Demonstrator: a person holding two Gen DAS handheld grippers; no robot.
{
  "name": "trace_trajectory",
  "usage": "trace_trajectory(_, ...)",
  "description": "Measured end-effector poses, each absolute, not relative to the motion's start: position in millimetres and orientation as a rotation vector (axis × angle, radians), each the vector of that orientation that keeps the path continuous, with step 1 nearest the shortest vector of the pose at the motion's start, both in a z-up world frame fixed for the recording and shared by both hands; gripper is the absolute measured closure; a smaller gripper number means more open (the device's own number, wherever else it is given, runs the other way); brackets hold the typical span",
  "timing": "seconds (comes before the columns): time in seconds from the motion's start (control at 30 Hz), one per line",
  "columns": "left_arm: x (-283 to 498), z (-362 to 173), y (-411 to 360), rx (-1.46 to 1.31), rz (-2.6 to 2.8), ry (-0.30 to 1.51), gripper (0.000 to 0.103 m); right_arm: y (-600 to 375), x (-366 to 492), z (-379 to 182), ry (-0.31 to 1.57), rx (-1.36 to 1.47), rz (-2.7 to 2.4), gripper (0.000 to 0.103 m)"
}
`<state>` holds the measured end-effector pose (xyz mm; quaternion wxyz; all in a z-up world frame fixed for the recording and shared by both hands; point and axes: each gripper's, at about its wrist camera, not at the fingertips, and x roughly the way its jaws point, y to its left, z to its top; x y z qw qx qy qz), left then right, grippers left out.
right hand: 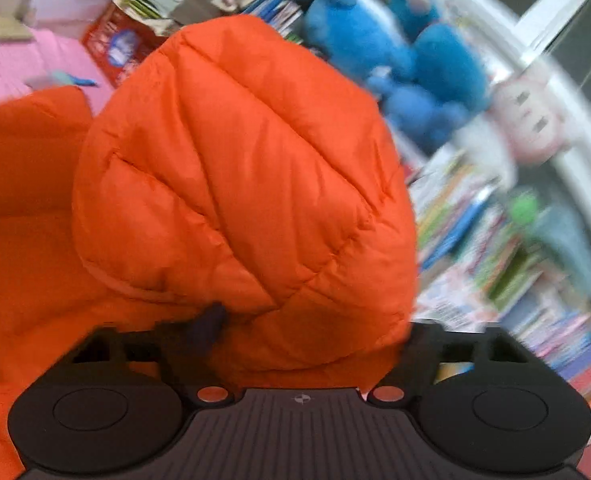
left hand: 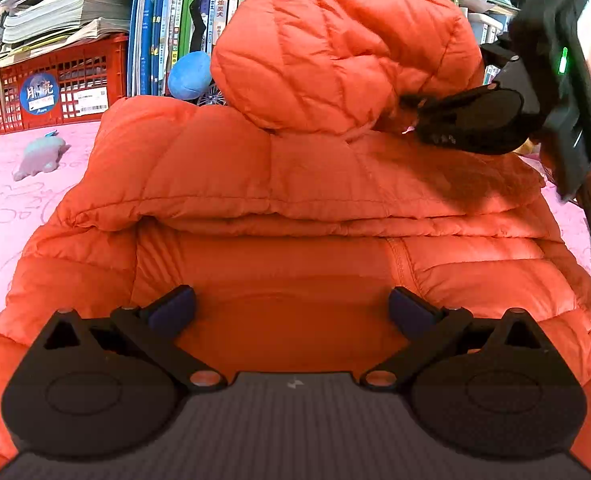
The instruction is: Fold clothes
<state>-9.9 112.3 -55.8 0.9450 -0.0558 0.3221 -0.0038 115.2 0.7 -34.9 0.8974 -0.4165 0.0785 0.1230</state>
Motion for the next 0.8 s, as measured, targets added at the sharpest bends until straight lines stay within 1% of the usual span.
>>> trace_trajectory(0.03,-10,-56,112,-0.115,-0.008,0.656,0.000,1,113,-40,0.114,-0.895,0.220,0.062)
trace_trajectory(0.1,-11,-56,113,-0.117,-0.008,0.655,0.000,2,108,-51,0.023,-0.955,0.157,0.068)
trace_trajectory(0.17,-11,-56,113,-0.120,-0.008,0.654,0.000,3,104,-66,-0.032,-1.026,0.121,0.069)
trace_trajectory(0.3,-8,-51,109,-0.131,-0.009,0.652,0.000,-4,99,-85,0.015,-1.183,0.196,0.068)
trace_trajectory(0.37,-7,-49,108,-0.137,-0.011,0.650,0.000,-13,90,-82,0.034,-1.205,0.265,0.061)
trace_trajectory(0.4,-6,-47,107,-0.140,-0.011,0.649,0.000,-19,86,-77,0.050,-1.200,0.293,0.054)
trace_trajectory(0.43,-6,-47,107,-0.142,-0.012,0.648,0.000,-25,81,-70,0.066,-1.188,0.315,0.041)
trace_trajectory(0.47,-5,-46,107,-0.144,-0.012,0.648,0.000,-31,77,-60,0.079,-1.164,0.340,0.033)
trace_trajectory(0.5,-5,-45,107,-0.145,-0.012,0.647,0.000,-38,72,-50,0.093,-1.134,0.368,0.021)
trace_trajectory(0.53,-4,-45,106,-0.147,-0.012,0.647,0.000,-43,67,-38,0.101,-1.101,0.395,0.014)
trace_trajectory(0.57,-4,-45,106,-0.148,-0.012,0.647,0.000,-47,63,-26,0.108,-1.067,0.421,0.011)
trace_trajectory(0.6,-4,-45,106,-0.148,-0.011,0.647,0.000,-48,59,-16,0.107,-1.044,0.446,0.004)
trace_trajectory(0.63,-4,-45,106,-0.147,-0.010,0.647,0.000,-45,55,-6,0.085,-1.036,0.470,0.000)
trace_trajectory(0.73,-3,-45,106,-0.145,-0.009,0.648,0.000,-25,51,10,0.011,-1.085,0.516,0.000)
trace_trajectory(0.8,-3,-45,107,-0.143,-0.008,0.649,0.000,-2,65,13,0.011,-1.128,0.534,0.000)
